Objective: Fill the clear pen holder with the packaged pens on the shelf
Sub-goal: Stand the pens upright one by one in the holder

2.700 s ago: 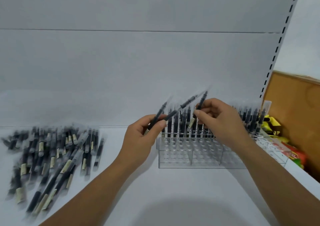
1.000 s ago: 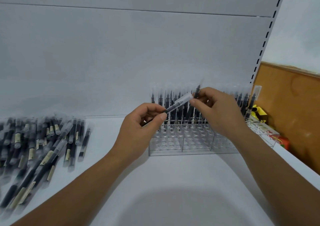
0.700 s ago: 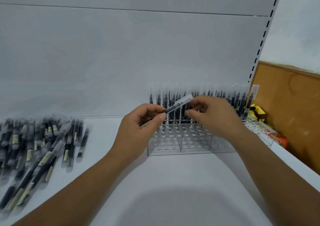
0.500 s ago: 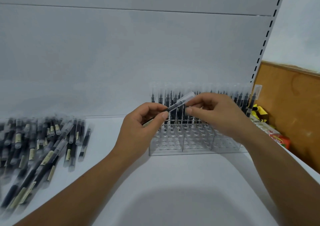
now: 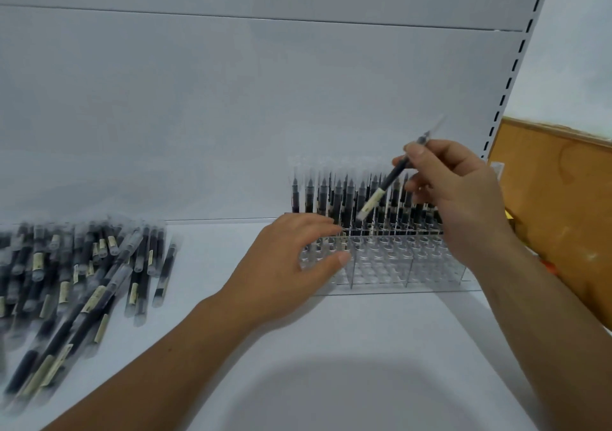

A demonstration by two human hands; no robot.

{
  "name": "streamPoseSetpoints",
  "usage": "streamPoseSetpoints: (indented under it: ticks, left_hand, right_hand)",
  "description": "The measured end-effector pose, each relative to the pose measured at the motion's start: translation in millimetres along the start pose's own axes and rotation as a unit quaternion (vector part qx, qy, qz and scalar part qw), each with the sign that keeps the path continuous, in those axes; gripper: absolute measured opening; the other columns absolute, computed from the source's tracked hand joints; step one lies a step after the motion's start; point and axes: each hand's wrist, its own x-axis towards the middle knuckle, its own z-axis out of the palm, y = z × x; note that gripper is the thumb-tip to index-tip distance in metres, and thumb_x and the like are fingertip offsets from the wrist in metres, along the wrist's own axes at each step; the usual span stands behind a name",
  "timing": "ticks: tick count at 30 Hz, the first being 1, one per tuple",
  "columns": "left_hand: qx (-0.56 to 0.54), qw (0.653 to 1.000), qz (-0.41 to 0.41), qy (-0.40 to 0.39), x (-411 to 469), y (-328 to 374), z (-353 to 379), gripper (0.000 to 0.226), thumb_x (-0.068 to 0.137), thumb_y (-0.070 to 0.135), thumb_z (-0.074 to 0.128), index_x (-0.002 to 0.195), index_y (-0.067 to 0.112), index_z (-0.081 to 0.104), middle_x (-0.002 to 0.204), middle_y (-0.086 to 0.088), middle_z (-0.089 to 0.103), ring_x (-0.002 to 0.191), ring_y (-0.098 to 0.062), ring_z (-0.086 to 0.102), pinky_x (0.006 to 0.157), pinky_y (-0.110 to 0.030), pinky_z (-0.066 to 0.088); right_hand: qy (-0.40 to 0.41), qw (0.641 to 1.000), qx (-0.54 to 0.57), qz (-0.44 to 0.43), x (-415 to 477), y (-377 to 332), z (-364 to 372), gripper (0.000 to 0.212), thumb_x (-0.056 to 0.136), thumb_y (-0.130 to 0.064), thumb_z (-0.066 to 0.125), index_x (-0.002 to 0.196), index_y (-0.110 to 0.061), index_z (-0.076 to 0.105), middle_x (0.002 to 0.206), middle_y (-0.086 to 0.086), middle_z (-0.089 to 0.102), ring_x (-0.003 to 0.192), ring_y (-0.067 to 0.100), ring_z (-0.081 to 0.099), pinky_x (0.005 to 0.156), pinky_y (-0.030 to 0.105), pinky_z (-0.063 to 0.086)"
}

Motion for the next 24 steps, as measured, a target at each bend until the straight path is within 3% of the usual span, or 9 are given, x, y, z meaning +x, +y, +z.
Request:
streamPoseSetpoints:
  ticks: [3,8,14,20,24]
  left_hand:
    - [0.021,1.000,0.009,-0.019,0,-3,3,0.060,0.081,0.067,0.042,0.126,0.032,0.062,0.131,0.017,0.056,0.123,0.004,0.042,0.108,-0.025,0.031]
    - [0.023,1.000,0.012,-0.017,0,-6,5,0.055,0.083,0.064,0.046,0.127,0.033,0.061,0.131,0.019,0.056,0.123,0.004,0.041,0.107,-0.023,0.030]
    - [0.023,0.999,0.019,-0.016,1,-7,6,0.057,0.082,0.065,0.043,0.126,0.033,0.061,0.129,0.018,0.057,0.121,0.005,0.042,0.105,-0.021,0.029]
    - [0.023,0.999,0.019,-0.016,0,-7,6,0.055,0.084,0.064,0.044,0.126,0.032,0.062,0.129,0.018,0.057,0.121,0.002,0.044,0.106,-0.027,0.033]
    - [0.021,0.999,0.020,-0.015,0,-7,6,0.056,0.083,0.064,0.044,0.126,0.033,0.062,0.128,0.019,0.056,0.121,0.004,0.043,0.106,-0.025,0.032]
  right_hand:
    - [0.038,0.996,-0.070,-0.029,3,5,-5,0.008,0.092,-0.023,0.065,0.098,-0.018,0.068,0.079,-0.011,0.073,0.061,0.003,0.062,0.056,0.018,0.052]
    - [0.016,0.982,-0.181,-0.058,3,16,-3,0.014,0.091,-0.026,0.067,0.101,-0.016,0.067,0.089,0.001,0.072,0.063,0.003,0.064,0.063,0.026,0.056]
    - [-0.007,0.966,-0.246,-0.076,3,22,-1,0.005,0.090,-0.029,0.068,0.092,-0.026,0.065,0.083,-0.007,0.070,0.064,0.003,0.067,0.062,0.014,0.054]
    - [-0.040,0.947,-0.314,-0.052,2,30,1,0.008,0.088,-0.035,0.069,0.090,-0.029,0.064,0.080,-0.011,0.068,0.070,0.014,0.069,0.072,0.031,0.057]
    - [-0.046,0.941,-0.331,-0.043,3,30,0,0.009,0.088,-0.038,0.068,0.086,-0.030,0.065,0.078,-0.013,0.068,0.064,0.009,0.068,0.068,0.026,0.055]
